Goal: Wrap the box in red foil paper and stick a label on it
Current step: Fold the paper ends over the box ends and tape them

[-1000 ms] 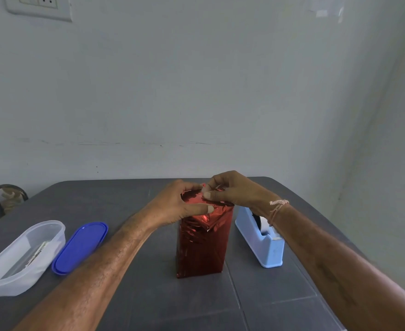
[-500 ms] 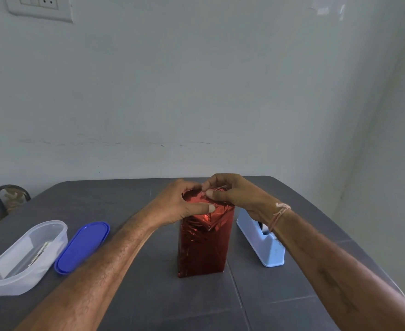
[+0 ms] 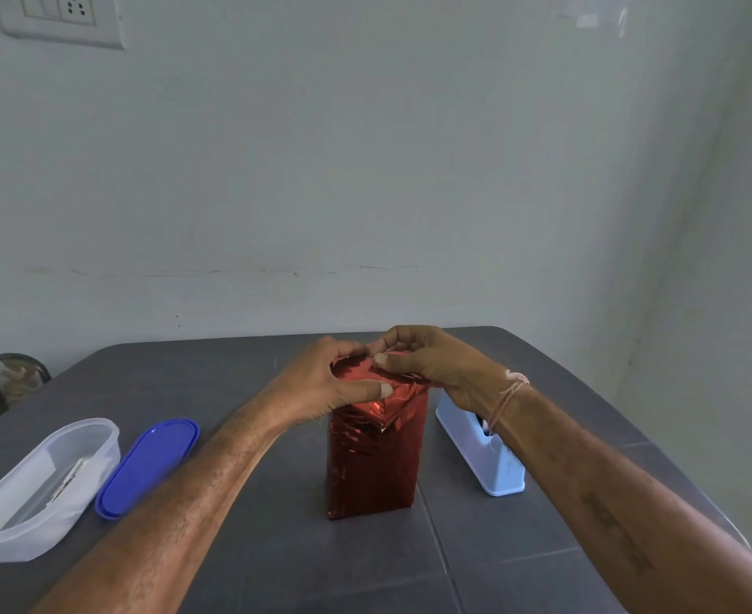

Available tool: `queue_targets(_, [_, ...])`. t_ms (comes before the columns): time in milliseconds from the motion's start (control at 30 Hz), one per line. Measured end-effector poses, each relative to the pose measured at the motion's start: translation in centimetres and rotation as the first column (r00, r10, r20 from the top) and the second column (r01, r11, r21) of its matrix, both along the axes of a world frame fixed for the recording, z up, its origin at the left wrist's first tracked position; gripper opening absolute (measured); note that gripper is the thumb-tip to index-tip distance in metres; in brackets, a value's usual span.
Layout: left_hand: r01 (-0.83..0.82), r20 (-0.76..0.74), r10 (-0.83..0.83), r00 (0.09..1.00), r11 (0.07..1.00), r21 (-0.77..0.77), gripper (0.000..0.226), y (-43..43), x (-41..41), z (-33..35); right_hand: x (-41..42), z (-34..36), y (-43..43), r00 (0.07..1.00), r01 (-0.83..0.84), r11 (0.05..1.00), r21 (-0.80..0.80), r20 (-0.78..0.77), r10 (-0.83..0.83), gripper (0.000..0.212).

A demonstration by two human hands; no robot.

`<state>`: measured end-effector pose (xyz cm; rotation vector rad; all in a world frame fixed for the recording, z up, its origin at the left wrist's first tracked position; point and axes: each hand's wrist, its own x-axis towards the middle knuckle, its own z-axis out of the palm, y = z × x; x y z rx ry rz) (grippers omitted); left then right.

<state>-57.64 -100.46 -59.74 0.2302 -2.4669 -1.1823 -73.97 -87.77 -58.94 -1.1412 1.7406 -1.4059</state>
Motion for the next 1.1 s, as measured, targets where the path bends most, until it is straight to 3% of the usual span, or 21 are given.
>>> queue_targets(367, [-0.001, 0.005, 0.001, 1.000, 1.000, -0.011, 0.031, -0.2, -0.2, -0.2, -0.5, 0.5, -0.5, 0.997, 0.074, 0.992, 0.106, -0.033, -0.071, 0.029])
queue_targets(533, [-0.017, 0.018, 0.018, 1.000, 1.000, -0.020, 0.043, -0.4, -0.2, -0.3, 0.1, 0.2, -0.6, 0.992, 0.126, 0.983, 0.134, -0.013, -0.125, 0.031])
queue_targets(633, [-0.001, 0.021, 0.001, 1.000, 1.000, -0.002, 0.040, -0.4, -0.2, -0.3, 0.4, 0.0, -1.0, 0.987, 0.158, 0.978, 0.135, -0.058, -0.151, 0.045])
queue_targets(733, [-0.027, 0.019, 0.027, 0.999, 1.000, -0.012, 0.051, -0.5, -0.3, -0.4, 0.6, -0.2, -1.2, 0.981, 0.179, 0.974, 0.137, -0.099, -0.166, 0.055])
queue_targets(900, [-0.045, 0.036, 0.045, 0.998, 0.999, -0.014, 0.059, -0.7, -0.4, -0.7, 0.7, -0.6, -1.3, 0.985, 0.169, 0.976, 0.139, -0.047, -0.164, 0.064])
queue_targets(1100, [-0.030, 0.040, 0.030, 0.999, 1.000, 0.001, 0.050, -0.6, -0.3, -0.7, 1.1, -0.3, -0.6, 0.986, 0.165, 0.981, 0.105, -0.051, -0.161, 0.071])
